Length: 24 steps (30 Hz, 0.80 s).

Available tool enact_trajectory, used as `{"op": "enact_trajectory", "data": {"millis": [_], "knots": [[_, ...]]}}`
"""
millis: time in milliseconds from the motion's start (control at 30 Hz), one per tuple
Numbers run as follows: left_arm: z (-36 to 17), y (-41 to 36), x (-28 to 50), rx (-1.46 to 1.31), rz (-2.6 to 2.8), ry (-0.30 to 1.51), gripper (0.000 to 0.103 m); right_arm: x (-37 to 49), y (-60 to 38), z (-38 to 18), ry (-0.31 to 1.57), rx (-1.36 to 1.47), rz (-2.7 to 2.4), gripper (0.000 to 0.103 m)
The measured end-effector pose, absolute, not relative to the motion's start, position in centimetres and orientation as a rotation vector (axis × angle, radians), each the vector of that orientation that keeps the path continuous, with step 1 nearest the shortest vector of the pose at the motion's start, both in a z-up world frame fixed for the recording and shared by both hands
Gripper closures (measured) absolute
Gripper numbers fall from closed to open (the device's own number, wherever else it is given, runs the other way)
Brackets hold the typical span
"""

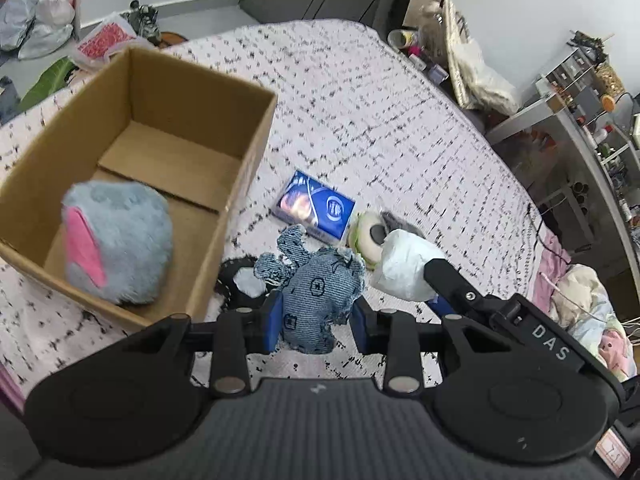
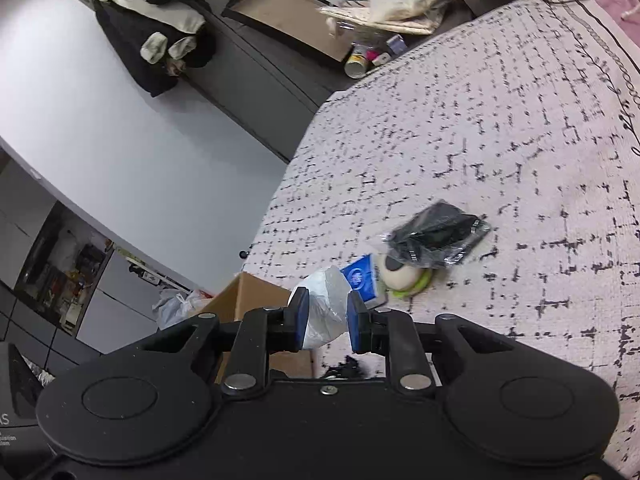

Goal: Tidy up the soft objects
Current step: 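Carry the denim plush and white cloth over the box with both grippers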

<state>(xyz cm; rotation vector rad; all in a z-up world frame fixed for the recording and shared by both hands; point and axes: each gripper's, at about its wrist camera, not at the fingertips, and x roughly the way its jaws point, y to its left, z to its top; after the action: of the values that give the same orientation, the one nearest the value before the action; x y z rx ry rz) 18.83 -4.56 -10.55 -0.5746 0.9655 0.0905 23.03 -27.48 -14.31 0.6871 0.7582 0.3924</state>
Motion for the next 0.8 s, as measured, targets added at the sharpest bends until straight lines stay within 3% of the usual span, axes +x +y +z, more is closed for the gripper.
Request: {"op": "enact_trajectory", "data": {"millis": [800], "knots": [[-6.1, 2.8, 17.1, -0.507, 0.129, 0.832, 0.069, 21.0, -21.1, -9.4, 0.682, 0.561, 0.463, 0.083]]}}
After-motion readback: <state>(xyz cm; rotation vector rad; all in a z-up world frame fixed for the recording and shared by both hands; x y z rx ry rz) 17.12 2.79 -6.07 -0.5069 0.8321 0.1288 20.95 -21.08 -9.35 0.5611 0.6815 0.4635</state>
